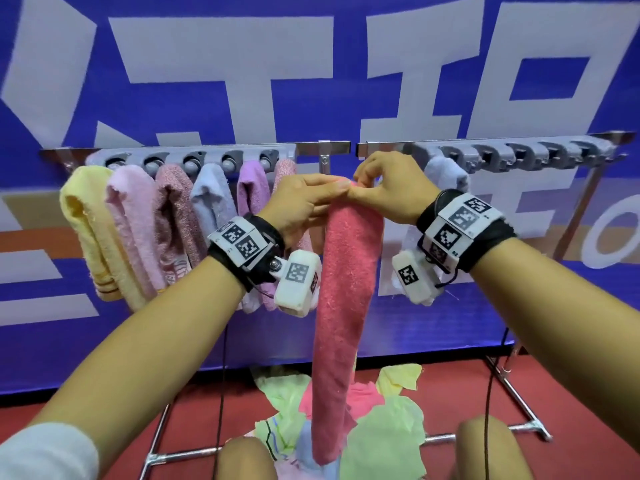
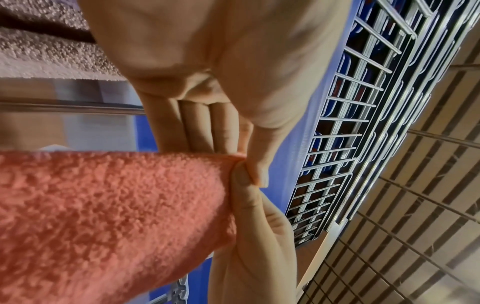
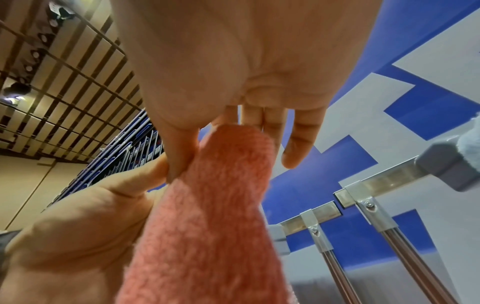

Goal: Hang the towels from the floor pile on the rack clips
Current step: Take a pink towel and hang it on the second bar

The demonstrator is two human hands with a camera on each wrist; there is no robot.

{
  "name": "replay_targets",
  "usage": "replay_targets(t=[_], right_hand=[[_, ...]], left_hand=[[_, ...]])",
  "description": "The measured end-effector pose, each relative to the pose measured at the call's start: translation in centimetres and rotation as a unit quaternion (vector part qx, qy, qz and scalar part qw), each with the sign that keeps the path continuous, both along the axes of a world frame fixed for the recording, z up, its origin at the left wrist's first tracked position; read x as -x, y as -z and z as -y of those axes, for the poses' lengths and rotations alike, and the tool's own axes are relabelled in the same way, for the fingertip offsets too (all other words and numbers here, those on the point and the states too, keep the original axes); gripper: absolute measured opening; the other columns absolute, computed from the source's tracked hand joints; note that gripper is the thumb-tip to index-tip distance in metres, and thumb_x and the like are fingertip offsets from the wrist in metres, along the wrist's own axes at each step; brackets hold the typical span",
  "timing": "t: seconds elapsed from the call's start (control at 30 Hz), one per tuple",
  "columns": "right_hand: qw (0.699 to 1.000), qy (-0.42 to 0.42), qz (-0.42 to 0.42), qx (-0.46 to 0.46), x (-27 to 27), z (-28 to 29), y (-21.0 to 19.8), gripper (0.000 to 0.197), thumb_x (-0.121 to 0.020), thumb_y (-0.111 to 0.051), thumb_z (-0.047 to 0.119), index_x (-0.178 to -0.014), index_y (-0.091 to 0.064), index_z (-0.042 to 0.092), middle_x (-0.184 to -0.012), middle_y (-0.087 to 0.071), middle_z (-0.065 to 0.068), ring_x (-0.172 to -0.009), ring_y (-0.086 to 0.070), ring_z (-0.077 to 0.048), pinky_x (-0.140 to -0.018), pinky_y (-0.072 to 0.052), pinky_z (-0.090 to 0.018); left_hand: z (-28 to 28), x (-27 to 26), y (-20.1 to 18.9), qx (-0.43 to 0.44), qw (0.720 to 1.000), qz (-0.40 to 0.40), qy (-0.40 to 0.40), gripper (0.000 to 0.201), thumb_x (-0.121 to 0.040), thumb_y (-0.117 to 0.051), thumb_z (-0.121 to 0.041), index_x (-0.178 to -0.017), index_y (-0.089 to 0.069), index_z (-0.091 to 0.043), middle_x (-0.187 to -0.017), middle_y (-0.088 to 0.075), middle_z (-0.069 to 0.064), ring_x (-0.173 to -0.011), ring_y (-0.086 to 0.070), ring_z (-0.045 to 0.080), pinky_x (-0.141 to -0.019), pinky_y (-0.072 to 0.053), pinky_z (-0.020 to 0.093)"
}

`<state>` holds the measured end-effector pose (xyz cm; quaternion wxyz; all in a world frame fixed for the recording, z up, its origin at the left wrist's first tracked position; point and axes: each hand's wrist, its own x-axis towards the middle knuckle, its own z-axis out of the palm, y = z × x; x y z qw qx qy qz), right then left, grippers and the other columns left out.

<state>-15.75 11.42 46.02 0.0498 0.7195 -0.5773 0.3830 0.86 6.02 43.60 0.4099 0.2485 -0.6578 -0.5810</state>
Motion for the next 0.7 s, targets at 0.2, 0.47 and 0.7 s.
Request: replay_targets(t=[0.2, 0.47, 0.7], right_hand=[[0.997, -0.007, -0.048, -0.054, 1.4, -0.2, 0.6, 0.077, -0.073, -0.056, 0.074, -0.071, -0.068, -0.002, -0.088, -0.068, -0.021, -0.083, -0.063, -0.035, -0.078, -0.049, -0.047], [0.999, -0.007, -0.01, -0.043, 4.9, -1.0, -1.0, 0.039, -0.083, -0.073, 0.044, -0.069, -0.07, 0.008, -0.065, -0.064, -0.012, -0.06, -0.054, -0.02, -0.06, -0.045, -0.034], [0.986, -0.051, 0.129, 0.09, 5.6, 0.4, -1.3, 0.028, -0.074, -0.079, 0.015, -0.085, -0.054, 0.019, -0.072, -0.056, -0.001, -0.061, -0.048, -0.011, -0.06, -0.048, -0.034]], left_hand=[[0.0, 1.1, -0.2, 0.018, 0.999, -0.021, -0.016, 0.027, -0.098, -0.056, -0.013, -0.115, -0.064, 0.005, -0.055, -0.063, -0.009, -0.043, -0.051, -0.002, -0.045, -0.042, 0.013], [1.0, 2.7, -0.7, 0.147, 0.985, 0.001, -0.094, 0.01, -0.095, -0.062, -0.011, -0.101, -0.07, -0.011, -0.076, -0.069, -0.008, -0.064, -0.062, 0.0, -0.059, -0.051, 0.017], [0.9, 4.5, -2.6, 0.22, 0.961, -0.071, -0.15, 0.007, -0.094, -0.065, -0.012, -0.094, -0.071, -0.016, -0.087, -0.07, 0.003, -0.08, -0.065, 0.015, -0.08, -0.057, 0.043]])
